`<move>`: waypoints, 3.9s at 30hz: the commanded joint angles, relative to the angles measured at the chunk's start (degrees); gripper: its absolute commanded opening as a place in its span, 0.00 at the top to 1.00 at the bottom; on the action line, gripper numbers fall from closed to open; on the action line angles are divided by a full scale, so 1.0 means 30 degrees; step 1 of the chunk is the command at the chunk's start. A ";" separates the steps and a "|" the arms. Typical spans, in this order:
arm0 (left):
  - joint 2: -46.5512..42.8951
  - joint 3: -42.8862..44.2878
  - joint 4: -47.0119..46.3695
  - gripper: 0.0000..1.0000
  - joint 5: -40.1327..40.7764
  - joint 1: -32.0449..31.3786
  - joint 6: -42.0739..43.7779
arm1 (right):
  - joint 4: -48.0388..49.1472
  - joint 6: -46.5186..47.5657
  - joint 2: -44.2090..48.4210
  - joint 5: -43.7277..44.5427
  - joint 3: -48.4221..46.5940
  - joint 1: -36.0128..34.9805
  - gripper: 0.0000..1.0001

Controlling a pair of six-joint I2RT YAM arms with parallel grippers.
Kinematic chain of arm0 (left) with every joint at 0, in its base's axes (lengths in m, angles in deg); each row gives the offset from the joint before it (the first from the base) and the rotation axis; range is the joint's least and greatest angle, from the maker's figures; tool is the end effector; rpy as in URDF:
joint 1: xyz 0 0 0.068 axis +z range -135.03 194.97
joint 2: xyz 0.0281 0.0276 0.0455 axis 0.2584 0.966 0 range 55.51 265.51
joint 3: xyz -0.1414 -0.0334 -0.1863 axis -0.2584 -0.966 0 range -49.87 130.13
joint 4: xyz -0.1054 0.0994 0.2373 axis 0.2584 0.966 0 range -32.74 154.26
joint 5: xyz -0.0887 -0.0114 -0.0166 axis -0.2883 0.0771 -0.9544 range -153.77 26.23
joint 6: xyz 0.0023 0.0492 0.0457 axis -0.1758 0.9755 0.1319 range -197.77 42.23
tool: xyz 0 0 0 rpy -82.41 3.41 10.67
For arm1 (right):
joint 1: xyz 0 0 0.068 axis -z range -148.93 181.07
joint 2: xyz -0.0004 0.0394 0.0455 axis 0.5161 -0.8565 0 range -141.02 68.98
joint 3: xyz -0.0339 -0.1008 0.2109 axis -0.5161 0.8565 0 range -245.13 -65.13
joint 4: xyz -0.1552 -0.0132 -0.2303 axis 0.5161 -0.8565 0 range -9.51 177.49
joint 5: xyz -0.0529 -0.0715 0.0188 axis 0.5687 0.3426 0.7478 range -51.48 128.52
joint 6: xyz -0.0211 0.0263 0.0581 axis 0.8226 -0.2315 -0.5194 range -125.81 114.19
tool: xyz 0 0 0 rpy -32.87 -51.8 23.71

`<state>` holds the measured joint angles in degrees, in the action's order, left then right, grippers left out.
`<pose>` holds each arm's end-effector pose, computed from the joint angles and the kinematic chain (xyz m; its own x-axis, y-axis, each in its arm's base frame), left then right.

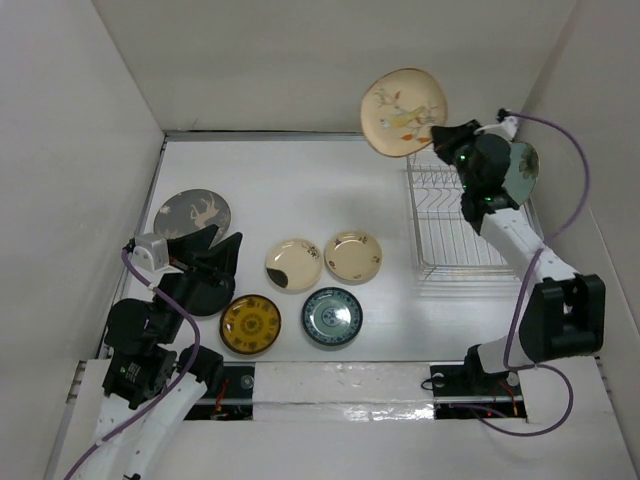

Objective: Load the plates into the dish rack

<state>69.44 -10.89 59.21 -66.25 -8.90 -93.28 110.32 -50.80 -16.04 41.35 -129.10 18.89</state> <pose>0.1184 -0.0549 0.3835 0.2278 -0.3929 -0.8909 0.5207 0.8223 -0.2296 0.3861 0.0806 0.3042 -0.0934 0.7022 -0.7059 -0.1365 0.6932 0.7077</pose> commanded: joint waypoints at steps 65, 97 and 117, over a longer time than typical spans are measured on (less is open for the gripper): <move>-0.3151 0.0160 -0.0769 0.41 -0.0140 -0.0683 -0.0163 | -0.3304 1.9832 -0.0549 0.4536 -0.2175 0.8046 1.00; -0.3180 0.0160 -0.0769 0.41 -0.0257 -0.0683 -0.0163 | -0.2484 2.2438 -0.0022 0.6820 -0.2879 0.7491 1.00; -0.3122 0.0131 -0.0769 0.41 -0.0257 -0.0683 -0.0163 | 0.0446 1.9221 -0.1429 0.7992 0.1605 0.6464 0.67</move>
<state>60.20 -10.89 59.26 -66.68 -10.57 -93.89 103.70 10.15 -20.39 63.18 -124.20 38.47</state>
